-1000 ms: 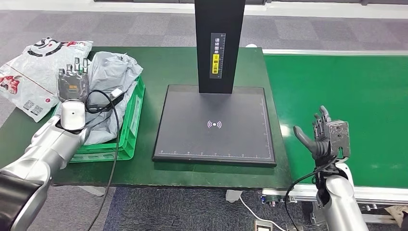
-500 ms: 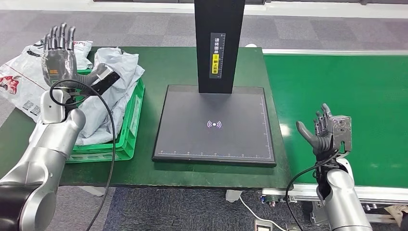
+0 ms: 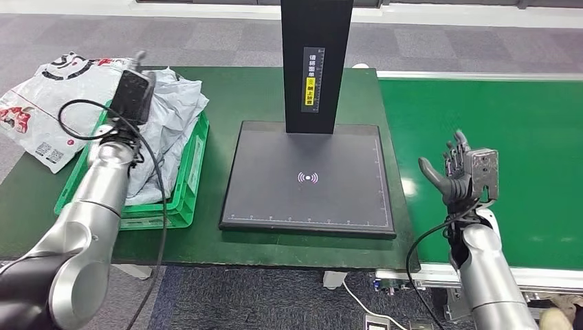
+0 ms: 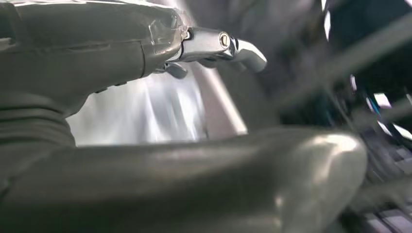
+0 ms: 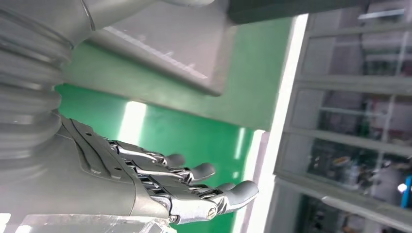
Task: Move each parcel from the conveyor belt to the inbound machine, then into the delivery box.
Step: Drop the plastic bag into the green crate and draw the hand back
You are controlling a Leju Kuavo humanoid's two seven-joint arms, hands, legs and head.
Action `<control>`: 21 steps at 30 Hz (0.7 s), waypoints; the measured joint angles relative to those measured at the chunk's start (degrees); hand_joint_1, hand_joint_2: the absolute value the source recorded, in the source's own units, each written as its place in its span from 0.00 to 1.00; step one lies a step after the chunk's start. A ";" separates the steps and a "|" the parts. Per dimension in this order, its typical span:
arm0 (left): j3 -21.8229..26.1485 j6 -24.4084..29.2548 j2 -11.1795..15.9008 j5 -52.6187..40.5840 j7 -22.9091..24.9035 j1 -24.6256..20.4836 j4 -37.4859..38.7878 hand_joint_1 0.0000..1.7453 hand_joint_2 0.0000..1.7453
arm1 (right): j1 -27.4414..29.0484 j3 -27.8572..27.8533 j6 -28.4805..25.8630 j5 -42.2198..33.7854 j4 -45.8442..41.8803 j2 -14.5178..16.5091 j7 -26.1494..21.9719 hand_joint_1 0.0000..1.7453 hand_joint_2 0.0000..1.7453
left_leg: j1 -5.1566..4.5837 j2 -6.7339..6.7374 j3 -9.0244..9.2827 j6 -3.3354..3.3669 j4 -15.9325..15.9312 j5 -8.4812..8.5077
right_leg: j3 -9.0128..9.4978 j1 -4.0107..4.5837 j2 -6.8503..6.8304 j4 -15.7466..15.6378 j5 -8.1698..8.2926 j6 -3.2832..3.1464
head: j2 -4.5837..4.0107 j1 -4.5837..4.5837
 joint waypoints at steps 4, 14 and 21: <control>-0.79 -5.98 -5.09 8.95 0.02 -0.01 2.75 0.00 0.50 | -3.64 2.18 -0.01 1.26 2.82 1.46 -1.06 0.00 1.00 | -0.04 0.00 0.00 0.02 0.02 0.00 | 0.00 -0.03 0.01 -0.02 0.02 0.02 | 0.00 0.00; -7.03 -4.16 -15.87 12.52 -0.10 0.24 8.47 0.00 1.00 | -4.63 4.85 -3.05 5.63 2.80 5.68 0.14 0.00 1.00 | -0.02 -0.13 -0.04 0.02 0.00 -0.01 | -0.02 0.00 -0.08 -0.02 -0.01 0.01 | 0.01 0.01; -15.65 2.47 -20.56 21.51 1.70 0.24 9.38 0.00 1.00 | -5.62 5.11 -3.07 7.29 2.37 7.52 1.51 0.00 1.00 | -0.03 -0.14 -0.04 0.03 0.01 -0.01 | -0.01 -0.01 -0.09 -0.02 0.00 0.02 | -0.01 0.01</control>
